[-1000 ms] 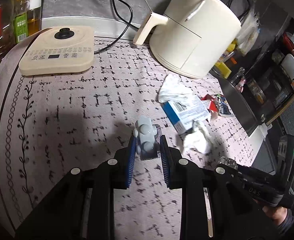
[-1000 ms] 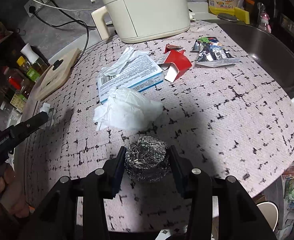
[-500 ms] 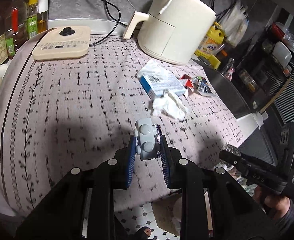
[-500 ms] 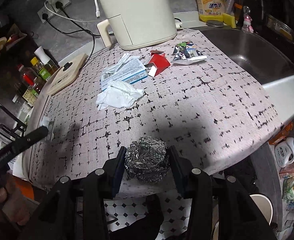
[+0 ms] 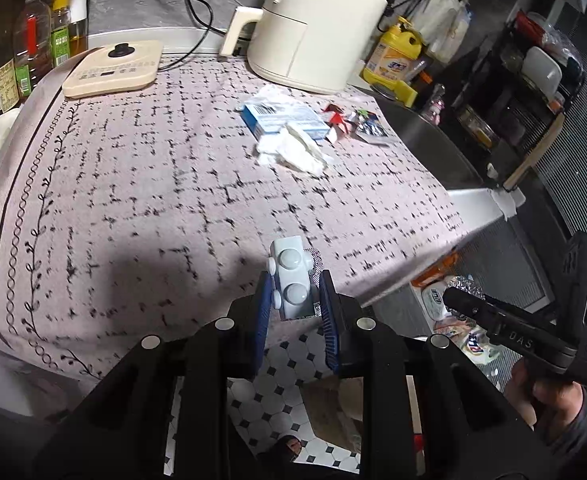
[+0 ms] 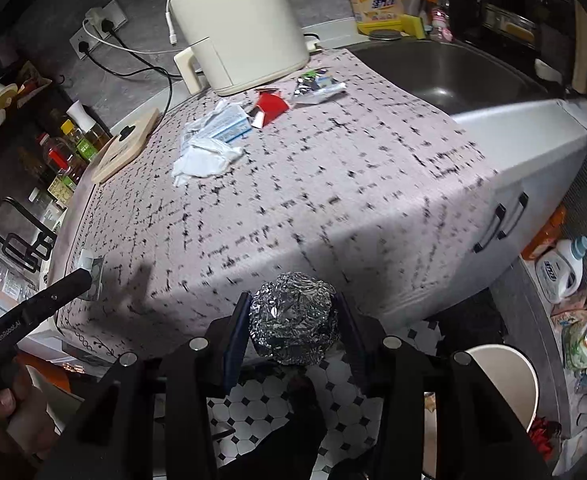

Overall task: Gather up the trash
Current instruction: 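Carry the white piece and foil ball over the white bin and open both tools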

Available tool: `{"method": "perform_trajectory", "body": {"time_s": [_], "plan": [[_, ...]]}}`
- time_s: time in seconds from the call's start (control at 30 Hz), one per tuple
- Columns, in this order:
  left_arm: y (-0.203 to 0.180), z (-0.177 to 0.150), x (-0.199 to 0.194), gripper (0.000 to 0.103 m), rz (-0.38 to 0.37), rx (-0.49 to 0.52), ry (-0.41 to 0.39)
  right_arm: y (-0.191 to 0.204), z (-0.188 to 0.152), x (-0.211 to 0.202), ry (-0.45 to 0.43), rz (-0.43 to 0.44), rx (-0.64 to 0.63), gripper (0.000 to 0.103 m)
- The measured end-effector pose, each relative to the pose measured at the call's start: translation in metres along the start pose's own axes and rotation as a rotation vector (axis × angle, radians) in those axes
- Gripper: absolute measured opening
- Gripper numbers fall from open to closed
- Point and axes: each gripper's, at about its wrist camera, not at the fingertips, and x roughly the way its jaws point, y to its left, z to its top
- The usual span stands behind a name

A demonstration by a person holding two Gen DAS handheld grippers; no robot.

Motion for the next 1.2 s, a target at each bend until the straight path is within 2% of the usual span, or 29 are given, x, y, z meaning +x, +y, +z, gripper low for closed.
{"method": "perform_trajectory", "body": {"time_s": [0.33, 0.73, 0.83, 0.87, 0.9, 1.07, 1.2], "plan": [[-0.052, -0.037, 0.016, 0.024, -0.052, 0.058, 0.056, -0.060, -0.047, -0.025, 0.017, -0.044, 0.084, 0.043], [-0.127, -0.069, 0.053, 0.024, -0.172, 0.138, 0.125, -0.158, -0.102, -0.063, 0.026, -0.150, 0.274, 0.044], [-0.150, -0.076, 0.064, 0.024, -0.204, 0.172, 0.152, -0.179, -0.113, -0.072, 0.024, -0.172, 0.321, 0.049], [-0.157, -0.078, 0.068, 0.024, -0.213, 0.184, 0.160, -0.188, -0.117, -0.075, 0.024, -0.172, 0.348, 0.060], [-0.162, -0.079, 0.070, 0.024, -0.219, 0.193, 0.165, -0.197, -0.121, -0.079, 0.020, -0.169, 0.379, 0.065], [-0.200, -0.089, 0.085, 0.024, -0.264, 0.253, 0.209, -0.227, -0.133, -0.101, -0.024, -0.210, 0.442, 0.071], [-0.231, -0.100, 0.100, 0.024, -0.302, 0.307, 0.263, -0.249, -0.144, -0.119, -0.055, -0.238, 0.496, 0.072]]}}
